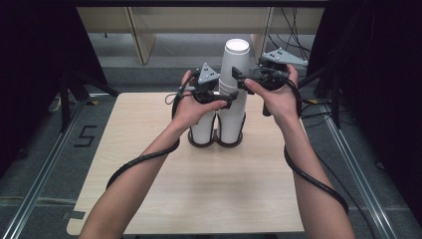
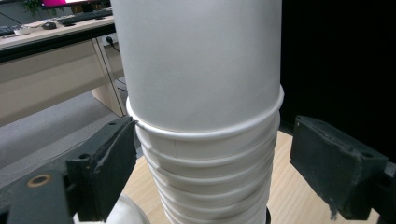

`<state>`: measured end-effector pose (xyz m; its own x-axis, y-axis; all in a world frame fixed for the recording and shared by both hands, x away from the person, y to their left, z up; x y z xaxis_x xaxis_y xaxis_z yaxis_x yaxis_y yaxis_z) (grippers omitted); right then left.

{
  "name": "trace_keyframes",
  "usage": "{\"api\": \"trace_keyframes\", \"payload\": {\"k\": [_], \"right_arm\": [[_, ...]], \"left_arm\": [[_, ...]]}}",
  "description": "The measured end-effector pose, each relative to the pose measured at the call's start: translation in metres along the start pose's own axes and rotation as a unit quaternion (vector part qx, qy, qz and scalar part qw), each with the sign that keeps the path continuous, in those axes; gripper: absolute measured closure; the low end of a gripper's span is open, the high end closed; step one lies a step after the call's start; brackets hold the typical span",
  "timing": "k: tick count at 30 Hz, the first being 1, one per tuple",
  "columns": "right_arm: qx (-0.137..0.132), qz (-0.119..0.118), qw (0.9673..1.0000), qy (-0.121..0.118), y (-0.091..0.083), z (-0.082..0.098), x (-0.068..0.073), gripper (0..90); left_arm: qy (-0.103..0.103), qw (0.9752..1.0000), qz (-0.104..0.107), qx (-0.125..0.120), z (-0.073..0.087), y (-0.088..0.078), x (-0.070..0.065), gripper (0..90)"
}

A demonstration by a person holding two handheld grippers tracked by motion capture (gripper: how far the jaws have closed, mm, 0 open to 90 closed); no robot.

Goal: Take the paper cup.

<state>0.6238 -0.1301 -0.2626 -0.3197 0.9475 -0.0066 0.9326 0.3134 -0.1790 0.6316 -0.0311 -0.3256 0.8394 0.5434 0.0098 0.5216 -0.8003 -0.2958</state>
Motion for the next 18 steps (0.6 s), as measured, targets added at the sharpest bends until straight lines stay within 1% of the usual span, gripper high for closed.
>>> {"api": "trace_keyframes", "payload": {"k": [1, 3, 4, 6, 8, 12, 14, 15, 16, 17, 18], "right_arm": [[-0.002, -0.001, 1.0000, -0.005, 0.001, -0.001, 0.001, 9.1], [0.000, -0.001, 1.0000, -0.008, 0.003, -0.001, 0.002, 9.1], [0.004, 0.000, 1.0000, -0.008, 0.005, -0.001, 0.003, 9.0], [0.005, -0.001, 1.0000, -0.006, 0.006, -0.002, 0.004, 9.0], [0.002, 0.002, 0.9999, -0.012, 0.008, -0.002, 0.004, 9.0], [0.009, -0.004, 0.9999, -0.010, 0.011, -0.002, 0.008, 8.9], [0.009, -0.003, 0.9999, -0.010, 0.011, -0.002, 0.008, 8.9], [0.010, -0.004, 0.9999, -0.006, 0.012, -0.003, 0.008, 8.9], [0.010, -0.003, 0.9999, -0.008, 0.013, -0.003, 0.008, 8.8], [0.010, -0.003, 0.9999, -0.008, 0.014, -0.003, 0.008, 8.8], [0.011, -0.002, 0.9999, -0.008, 0.015, -0.004, 0.008, 8.8]], "left_arm": [[0.001, 1.0000, 0.000, 0.000, 0.000, 0.000, 0.000, 14.2], [0.002, 1.0000, -0.001, 0.005, 0.000, 0.001, -0.001, 14.2], [0.002, 1.0000, -0.003, 0.003, 0.000, 0.002, 0.000, 14.6], [0.010, 0.9999, -0.004, 0.000, -0.001, 0.003, 0.000, 14.5], [0.008, 1.0000, -0.005, 0.001, -0.001, 0.004, 0.002, 14.7], [0.001, 1.0000, -0.005, 0.001, -0.002, 0.005, 0.003, 14.7], [0.001, 1.0000, -0.005, 0.004, -0.002, 0.006, 0.004, 14.7], [0.001, 1.0000, -0.006, 0.007, -0.001, 0.006, 0.005, 14.8], [0.001, 0.9999, -0.005, 0.009, -0.001, 0.007, 0.005, 14.7], [0.000, 1.0000, -0.005, 0.007, -0.001, 0.007, 0.006, 14.7], [-0.004, 1.0000, -0.004, 0.007, -0.001, 0.008, 0.006, 14.5]]}}
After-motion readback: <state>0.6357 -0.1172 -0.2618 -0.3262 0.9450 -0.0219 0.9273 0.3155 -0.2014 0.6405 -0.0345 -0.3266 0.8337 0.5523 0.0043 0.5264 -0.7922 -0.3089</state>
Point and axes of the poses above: each handheld gripper's, and its own axes: y roughly forward along the jaws, z roughly out of its underside, x roughly to its left, the point moved 8 cm from there along y, roughly forward along the jaws, and after that the axes turned 12 degrees about z, right-handed, at the moved point
